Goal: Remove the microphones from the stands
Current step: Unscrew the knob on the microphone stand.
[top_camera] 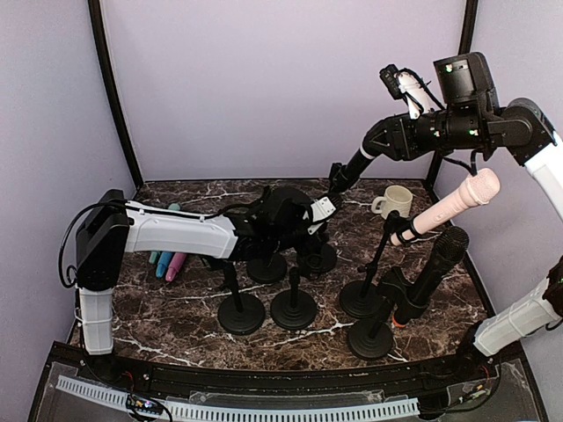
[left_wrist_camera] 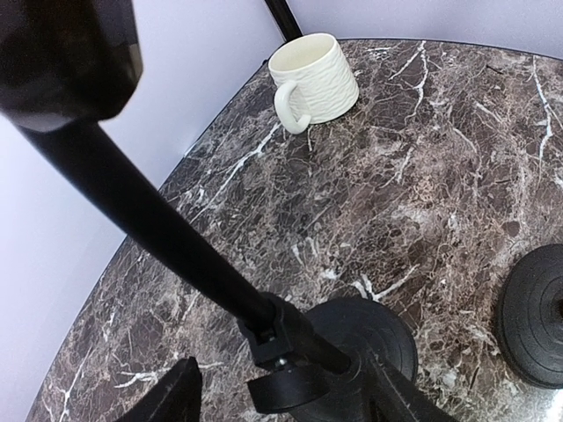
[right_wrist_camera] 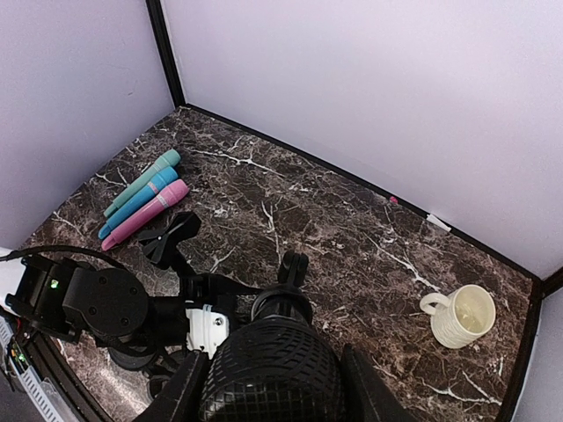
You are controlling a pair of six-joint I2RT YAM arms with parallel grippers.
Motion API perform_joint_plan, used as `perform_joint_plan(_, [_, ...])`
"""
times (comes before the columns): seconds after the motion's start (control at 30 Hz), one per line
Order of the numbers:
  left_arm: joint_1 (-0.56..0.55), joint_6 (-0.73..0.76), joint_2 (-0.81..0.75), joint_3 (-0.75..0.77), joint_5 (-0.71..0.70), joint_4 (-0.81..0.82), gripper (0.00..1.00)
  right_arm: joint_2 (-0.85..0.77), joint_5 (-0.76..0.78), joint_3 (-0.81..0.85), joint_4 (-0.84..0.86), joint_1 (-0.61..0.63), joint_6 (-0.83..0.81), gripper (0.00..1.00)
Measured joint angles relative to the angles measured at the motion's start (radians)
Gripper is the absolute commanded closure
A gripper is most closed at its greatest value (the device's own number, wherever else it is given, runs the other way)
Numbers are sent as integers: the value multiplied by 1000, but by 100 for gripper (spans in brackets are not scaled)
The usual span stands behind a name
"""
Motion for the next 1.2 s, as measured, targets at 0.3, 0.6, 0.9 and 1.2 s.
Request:
perform_joint_plan(0.3, [0, 22, 0, -1, -12, 31, 47, 0, -3, 0, 0, 0, 0, 71])
perform_joint_plan(0.6, [5, 29, 0, -1, -20, 31, 43, 0, -4, 0, 0, 0, 0, 71])
perform_joint_plan(0.9, [9, 27, 0, -1, -11, 30, 59, 0, -11, 0, 0, 0, 0, 71])
perform_joint_plan(1.2, [10, 19, 0, -12, -4, 30, 47, 0, -21, 0, 1, 0, 0, 71])
